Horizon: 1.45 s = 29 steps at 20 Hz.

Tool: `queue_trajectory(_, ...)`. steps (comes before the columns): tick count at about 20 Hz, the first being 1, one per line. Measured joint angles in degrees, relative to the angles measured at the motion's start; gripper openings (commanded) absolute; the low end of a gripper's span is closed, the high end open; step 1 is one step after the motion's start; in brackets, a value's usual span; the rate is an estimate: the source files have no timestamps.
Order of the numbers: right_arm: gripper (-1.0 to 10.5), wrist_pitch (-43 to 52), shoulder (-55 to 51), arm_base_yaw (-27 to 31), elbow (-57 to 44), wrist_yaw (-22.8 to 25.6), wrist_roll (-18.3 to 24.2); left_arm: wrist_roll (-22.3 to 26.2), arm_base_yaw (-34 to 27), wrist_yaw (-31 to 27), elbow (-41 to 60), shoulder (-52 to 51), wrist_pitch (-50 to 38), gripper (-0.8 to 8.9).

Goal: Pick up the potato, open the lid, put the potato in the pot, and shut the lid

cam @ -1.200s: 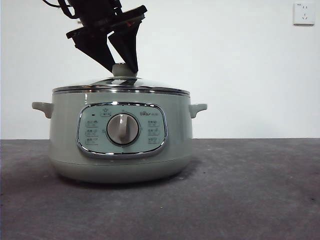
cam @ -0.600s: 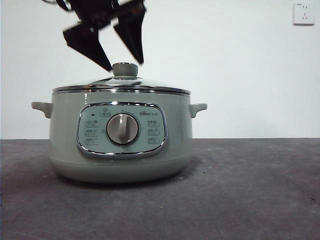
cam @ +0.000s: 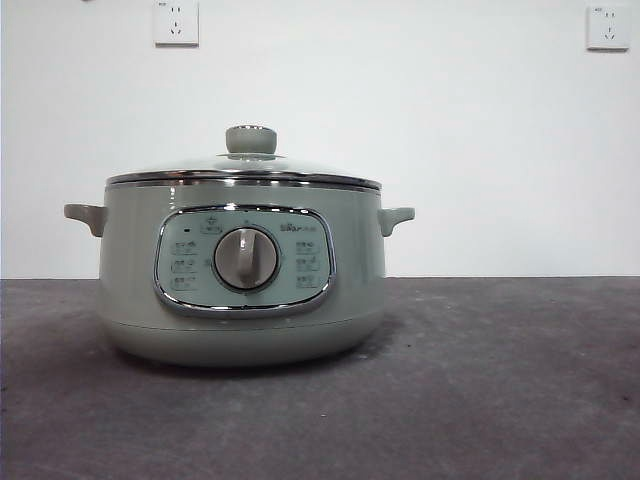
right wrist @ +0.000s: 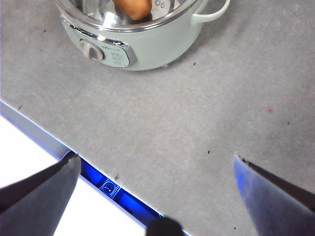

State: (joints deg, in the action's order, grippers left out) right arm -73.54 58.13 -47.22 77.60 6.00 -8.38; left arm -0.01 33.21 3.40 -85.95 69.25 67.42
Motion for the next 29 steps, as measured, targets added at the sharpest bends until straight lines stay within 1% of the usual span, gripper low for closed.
queue_trajectory(1,7.1,0.2,0.2,0.0,0.0,0.0,0.0,0.0,0.0,0.0,0.0,-0.7,0.6,5.53)
queue_trajectory(2,1.4,0.3,0.4,0.0,0.0,0.0,0.2,0.1,0.0,0.0,0.0,-1.1,1.5,1.07)
queue_trajectory(3,0.7,0.2,0.5,0.0,0.0,0.0,0.9,0.3,0.0,0.0,0.0,-1.2,3.0,0.36)
queue_trajectory(4,-0.3,0.3,0.5,0.0,0.0,0.0,1.8,0.6,0.0,-0.1,0.0,-1.2,4.3,-0.20)
queue_trajectory(5,0.0,0.5,0.5,0.0,0.0,-0.1,2.5,0.9,0.0,-0.1,0.0,-1.4,5.3,-0.08)
queue_trajectory(7,0.0,0.6,0.5,0.0,0.0,-2.6,2.8,1.0,0.1,0.1,0.0,-2.3,6.9,-0.02)
queue_trajectory(8,0.0,0.6,0.5,0.0,0.0,-2.9,2.8,1.0,0.1,0.1,0.0,-2.6,7.9,-0.02)
queue_trajectory(11,0.0,0.8,0.5,0.0,0.0,-1.0,2.8,1.0,0.1,0.0,0.0,-2.5,6.8,-0.02)
queue_trajectory(13,0.0,0.8,0.5,0.0,0.0,0.1,2.8,1.0,0.1,0.0,0.0,-2.4,4.1,-0.02)
queue_trajectory(18,0.0,0.8,0.5,0.0,0.0,0.2,2.8,0.9,0.1,0.0,0.0,-2.4,-5.2,-0.02)
queue_trajectory(20,0.0,0.8,0.5,0.0,0.0,0.2,2.8,1.0,-0.9,-0.3,0.0,-2.6,-9.5,-0.02)
queue_trajectory(21,0.0,0.8,0.5,0.0,0.0,0.2,2.8,1.9,-2.1,-0.3,0.0,-3.1,-11.5,-0.02)
queue_trajectory(23,0.0,0.8,0.5,0.0,0.0,0.2,2.8,4.2,-4.6,-0.2,0.6,-5.8,-12.2,-0.02)
queue_trajectory(24,0.0,0.8,0.5,0.0,0.0,0.2,2.8,5.3,-5.9,-0.1,2.2,-8.2,-12.7,-0.02)
queue_trajectory(26,0.0,0.8,0.5,0.0,0.0,0.2,2.8,7.0,-10.2,0.6,10.8,-15.3,-19.6,-0.02)
queue_trajectory(28,0.0,0.8,0.5,0.0,0.0,0.2,2.8,6.9,-16.5,2.3,23.9,-23.6,-32.1,-0.02)
queue_trajectory(29,0.0,0.8,0.5,0.0,0.0,0.2,2.8,6.3,-20.1,2.4,32.4,-28.6,-39.4,-0.02)
